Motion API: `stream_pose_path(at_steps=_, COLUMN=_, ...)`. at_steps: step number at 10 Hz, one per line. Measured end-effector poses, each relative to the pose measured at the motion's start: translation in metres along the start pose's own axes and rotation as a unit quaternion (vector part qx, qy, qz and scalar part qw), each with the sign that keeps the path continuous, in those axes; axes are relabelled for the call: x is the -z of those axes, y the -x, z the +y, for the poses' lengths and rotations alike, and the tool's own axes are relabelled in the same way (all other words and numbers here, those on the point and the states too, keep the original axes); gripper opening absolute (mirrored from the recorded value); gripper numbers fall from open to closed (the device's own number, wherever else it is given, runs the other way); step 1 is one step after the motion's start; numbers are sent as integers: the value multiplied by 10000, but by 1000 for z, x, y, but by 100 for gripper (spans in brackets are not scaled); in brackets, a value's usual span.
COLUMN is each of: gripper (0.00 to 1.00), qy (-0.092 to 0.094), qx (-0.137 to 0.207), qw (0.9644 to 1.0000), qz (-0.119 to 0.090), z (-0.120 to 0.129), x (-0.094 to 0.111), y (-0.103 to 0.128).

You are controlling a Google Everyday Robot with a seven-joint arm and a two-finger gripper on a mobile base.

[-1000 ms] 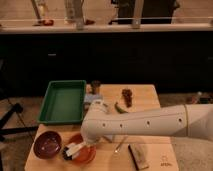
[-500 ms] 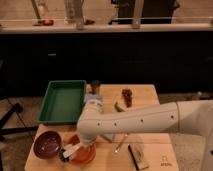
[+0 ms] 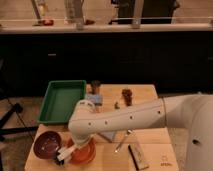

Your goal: Place brush in red bowl

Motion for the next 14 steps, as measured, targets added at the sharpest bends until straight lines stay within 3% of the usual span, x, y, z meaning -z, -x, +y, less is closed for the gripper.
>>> stream_pose_path(at_steps=8, gripper=1, qy=119, qx=-55, qw=9999, qz=-90, z=4, x=-16, y=-3)
stream_pose_path(at_steps=9, gripper=6, qy=119, qx=-56, qw=9999, qz=-90, z=5, x=-16, y=-4)
stream_pose_path(at_steps=14, gripper=56, qy=122, qx=-58, qw=9999, qz=-94, z=5, x=-16, y=-4)
